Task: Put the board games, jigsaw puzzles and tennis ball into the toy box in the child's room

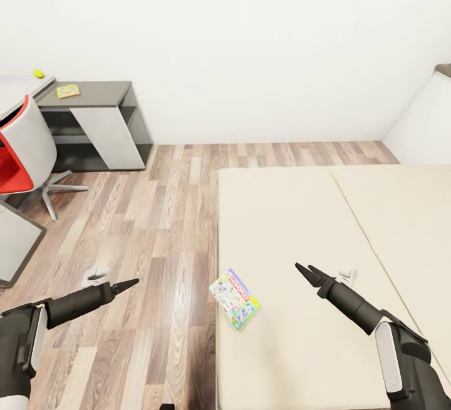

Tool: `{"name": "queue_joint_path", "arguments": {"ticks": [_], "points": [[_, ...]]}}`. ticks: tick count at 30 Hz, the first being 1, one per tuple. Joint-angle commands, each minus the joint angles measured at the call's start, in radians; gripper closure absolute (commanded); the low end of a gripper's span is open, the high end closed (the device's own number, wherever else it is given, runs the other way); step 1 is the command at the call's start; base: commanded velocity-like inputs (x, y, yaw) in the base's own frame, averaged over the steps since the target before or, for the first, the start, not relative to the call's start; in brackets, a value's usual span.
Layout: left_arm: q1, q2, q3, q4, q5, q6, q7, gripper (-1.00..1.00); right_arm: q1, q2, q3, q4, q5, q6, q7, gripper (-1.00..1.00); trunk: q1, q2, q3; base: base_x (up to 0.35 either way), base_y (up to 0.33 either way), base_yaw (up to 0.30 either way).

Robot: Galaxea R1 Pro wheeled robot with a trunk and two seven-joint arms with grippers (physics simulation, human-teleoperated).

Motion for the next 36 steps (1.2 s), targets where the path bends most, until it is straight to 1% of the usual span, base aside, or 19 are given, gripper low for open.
{"name": "queue_joint_path", "arguments": {"ticks": [1,18,26,36], "points": [[-0.001,-0.001,0.002,-0.001,-0.01,0.007,-0.01,-1.0,-0.001,0.001,-0.002,0.0,-0.004,0.008,0.003,-1.0,0.001,-0.002,0.0,0.0,0.0,0.069],[-0.001,0.0,0.002,-0.001,-0.01,0.007,-0.01,-1.0,-0.001,0.002,-0.002,-0.001,-0.003,0.007,0.003,-1.0,0.001,-0.002,0.028,0.0,0.0,0.068],[-0.001,0.0,0.002,-0.001,-0.01,0.007,-0.01,-1.0,-0.001,0.002,-0.003,-0.002,-0.004,0.007,0.004,-1.0,0.001,-0.002,0.041,0.0,0.0,0.02],[-0.001,0.0,0.002,-0.001,-0.01,0.007,-0.01,-1.0,-0.001,0.002,-0.004,-0.002,-0.006,0.007,0.004,-1.0,0.001,-0.002,0.048,0.0,0.0,0.002]]}}
